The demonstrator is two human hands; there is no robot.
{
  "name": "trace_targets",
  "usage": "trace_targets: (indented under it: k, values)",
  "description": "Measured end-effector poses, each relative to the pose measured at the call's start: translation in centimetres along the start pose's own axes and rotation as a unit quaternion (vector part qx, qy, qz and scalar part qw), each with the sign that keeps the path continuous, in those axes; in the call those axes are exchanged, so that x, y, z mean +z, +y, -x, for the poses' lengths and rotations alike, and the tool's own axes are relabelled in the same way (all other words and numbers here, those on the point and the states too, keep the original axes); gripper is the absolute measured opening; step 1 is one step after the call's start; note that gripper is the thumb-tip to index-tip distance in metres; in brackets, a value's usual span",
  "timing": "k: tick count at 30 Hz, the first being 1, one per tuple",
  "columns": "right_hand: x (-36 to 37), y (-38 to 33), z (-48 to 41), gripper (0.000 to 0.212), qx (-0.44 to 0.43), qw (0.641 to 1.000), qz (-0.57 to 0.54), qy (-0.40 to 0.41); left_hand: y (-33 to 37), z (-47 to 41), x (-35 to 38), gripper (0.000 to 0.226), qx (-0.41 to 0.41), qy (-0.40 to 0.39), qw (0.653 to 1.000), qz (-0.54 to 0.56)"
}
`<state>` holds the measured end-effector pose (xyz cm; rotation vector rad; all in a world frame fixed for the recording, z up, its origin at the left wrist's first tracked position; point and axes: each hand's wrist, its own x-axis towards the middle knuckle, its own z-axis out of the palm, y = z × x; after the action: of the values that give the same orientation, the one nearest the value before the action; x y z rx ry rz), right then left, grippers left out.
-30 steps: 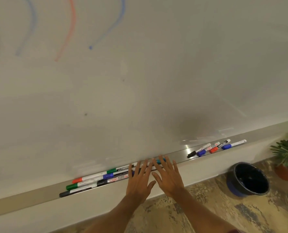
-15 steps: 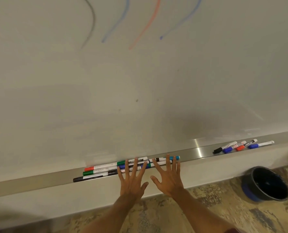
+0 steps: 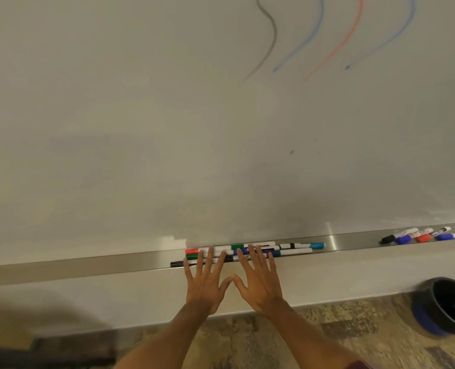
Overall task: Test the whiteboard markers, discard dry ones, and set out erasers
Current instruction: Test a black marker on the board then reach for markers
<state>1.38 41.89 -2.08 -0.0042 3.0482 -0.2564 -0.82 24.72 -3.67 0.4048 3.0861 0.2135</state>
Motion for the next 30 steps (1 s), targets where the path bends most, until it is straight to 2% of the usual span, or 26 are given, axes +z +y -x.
trace_targets:
  k: [8, 13, 18, 23, 26, 28, 30]
  values:
    - [0.3, -8.5, -0.2, 0.068, 0.000, 1.000, -0.027, -0.015, -7.2, 2.0, -1.6, 0.067, -0.045, -0.083, 0.995, 0.038]
    - [1.4, -12.4, -0.1, 0.066, -0.002, 0.999, -0.034, -0.030, -10.9, 2.7, -1.8, 0.100, -0.032, -0.066, 0.997, 0.012]
    - [2.5, -14.5, -0.3, 0.066, -0.004, 0.999, -0.030, -0.041, -13.4, 2.9, -2.0, 0.105, -0.039, -0.079, 0.995, 0.055]
    - [4.2, -16.5, -0.7, 0.068, 0.000, 0.998, -0.019, -0.062, -14.7, 3.6, -2.1, 0.109, -0.035, -0.090, 0.994, 0.050]
    - [4.5, -18.1, -0.8, 0.072, -0.031, 0.998, 0.003, -0.054, -15.9, 3.7, -2.5, 0.102, -0.038, -0.106, 0.994, 0.012]
    - [4.2, -19.1, -1.2, 0.070, -0.059, 0.996, 0.027, -0.055, -16.7, 3.7, -1.9, 0.083, -0.043, -0.124, 0.991, 0.029]
    - [3.8, -19.7, -1.7, 0.056, -0.072, 0.996, 0.029, -0.043, -17.4, 3.2, -0.3, 0.072, -0.045, -0.124, 0.990, 0.041]
